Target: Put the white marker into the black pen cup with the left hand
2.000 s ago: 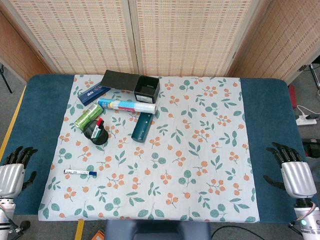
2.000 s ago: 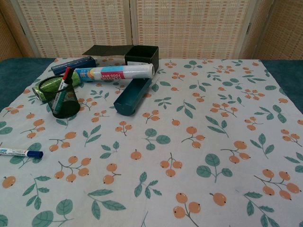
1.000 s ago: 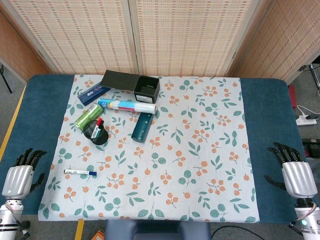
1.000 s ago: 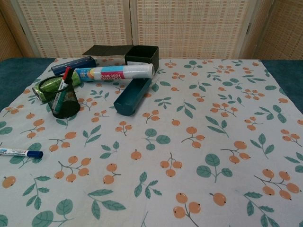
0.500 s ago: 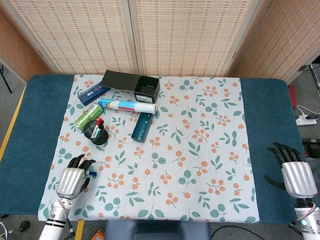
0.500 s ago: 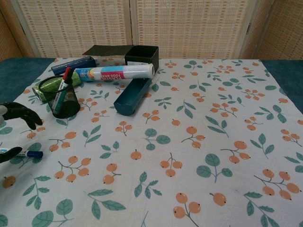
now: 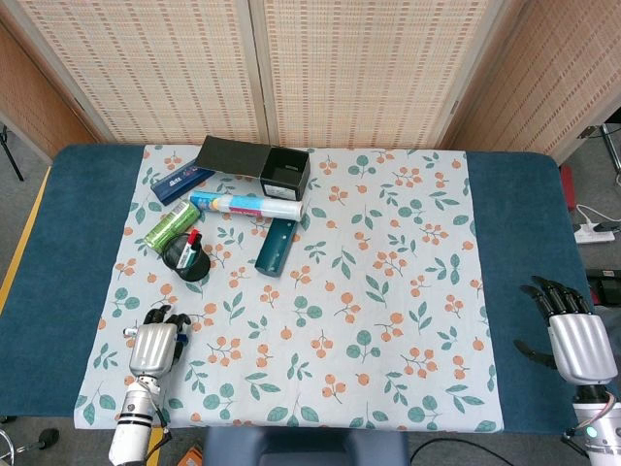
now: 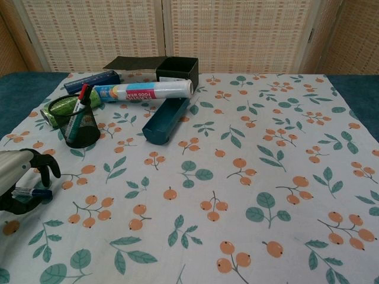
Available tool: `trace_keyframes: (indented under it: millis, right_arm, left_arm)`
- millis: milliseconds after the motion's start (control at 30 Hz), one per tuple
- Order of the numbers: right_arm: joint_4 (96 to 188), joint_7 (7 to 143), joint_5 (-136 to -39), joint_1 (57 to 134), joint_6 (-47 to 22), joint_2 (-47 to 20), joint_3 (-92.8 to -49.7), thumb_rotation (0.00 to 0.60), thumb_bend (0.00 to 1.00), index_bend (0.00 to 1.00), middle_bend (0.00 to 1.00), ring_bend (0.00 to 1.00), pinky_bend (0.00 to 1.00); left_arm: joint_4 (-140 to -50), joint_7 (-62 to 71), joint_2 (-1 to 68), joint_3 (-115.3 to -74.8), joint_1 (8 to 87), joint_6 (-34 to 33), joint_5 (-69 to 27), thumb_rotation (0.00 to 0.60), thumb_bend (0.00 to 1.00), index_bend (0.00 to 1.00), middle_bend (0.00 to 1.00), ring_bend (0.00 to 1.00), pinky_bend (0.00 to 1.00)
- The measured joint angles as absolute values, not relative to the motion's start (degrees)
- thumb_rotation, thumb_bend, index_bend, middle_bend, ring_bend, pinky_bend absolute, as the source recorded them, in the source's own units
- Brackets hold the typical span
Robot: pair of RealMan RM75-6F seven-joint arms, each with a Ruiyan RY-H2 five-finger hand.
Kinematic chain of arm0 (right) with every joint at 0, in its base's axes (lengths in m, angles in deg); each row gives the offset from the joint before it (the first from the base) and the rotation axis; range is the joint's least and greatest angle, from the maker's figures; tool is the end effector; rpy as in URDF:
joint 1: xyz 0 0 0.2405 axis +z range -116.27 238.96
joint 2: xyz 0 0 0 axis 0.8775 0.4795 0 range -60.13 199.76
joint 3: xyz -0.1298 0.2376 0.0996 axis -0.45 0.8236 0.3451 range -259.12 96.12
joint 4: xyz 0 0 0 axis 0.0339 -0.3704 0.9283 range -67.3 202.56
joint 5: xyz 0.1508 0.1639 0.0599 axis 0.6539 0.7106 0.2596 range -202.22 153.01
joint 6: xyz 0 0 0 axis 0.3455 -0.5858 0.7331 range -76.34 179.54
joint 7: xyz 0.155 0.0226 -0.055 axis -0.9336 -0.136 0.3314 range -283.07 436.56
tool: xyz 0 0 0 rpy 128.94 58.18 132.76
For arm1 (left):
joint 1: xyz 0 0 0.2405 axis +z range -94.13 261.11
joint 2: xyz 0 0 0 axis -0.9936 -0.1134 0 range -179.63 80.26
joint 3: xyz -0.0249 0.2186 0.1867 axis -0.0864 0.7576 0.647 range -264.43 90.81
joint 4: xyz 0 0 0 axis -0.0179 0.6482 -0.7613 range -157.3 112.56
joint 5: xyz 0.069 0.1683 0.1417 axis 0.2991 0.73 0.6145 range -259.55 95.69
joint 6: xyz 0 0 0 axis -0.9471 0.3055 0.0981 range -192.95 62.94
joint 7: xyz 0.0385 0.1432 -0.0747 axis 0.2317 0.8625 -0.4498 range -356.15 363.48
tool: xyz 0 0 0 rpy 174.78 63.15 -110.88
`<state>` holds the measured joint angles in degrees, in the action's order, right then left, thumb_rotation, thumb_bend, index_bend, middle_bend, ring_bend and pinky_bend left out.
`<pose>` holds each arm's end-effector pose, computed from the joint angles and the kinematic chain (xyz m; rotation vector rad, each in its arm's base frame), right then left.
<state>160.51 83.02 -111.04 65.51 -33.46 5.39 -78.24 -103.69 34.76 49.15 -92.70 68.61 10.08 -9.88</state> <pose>-0.3460 -0.2044 0.1519 1.4129 -0.8306 0.8361 -0.2793 0.2592 -0.0604 -1.5165 -0.9561 -0.7294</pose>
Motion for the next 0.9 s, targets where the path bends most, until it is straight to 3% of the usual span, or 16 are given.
trace_keyframes:
  millis: [400, 900]
  right_arm:
    - [160.5, 83.2, -111.0, 65.7, -33.0, 5.2, -78.3, 0.6, 0.04, 0.23, 0.13, 0.14, 0.19]
    - [160.4, 82.9, -110.9, 65.7, -33.1, 5.3, -78.3, 0.6, 0.04, 0.23, 0.13, 0.14, 0.19]
  left_arm:
    - [-102.3, 33.9, 49.0, -92.7, 68.7, 11.0, -10.4, 0.6, 0.34, 0.46, 0.45, 0.17, 0.2]
    - [-98.9, 34.0, 50.5, -92.5, 68.8, 11.1, -11.3, 0.6, 0.35, 0.45, 0.44, 0.2, 0.2]
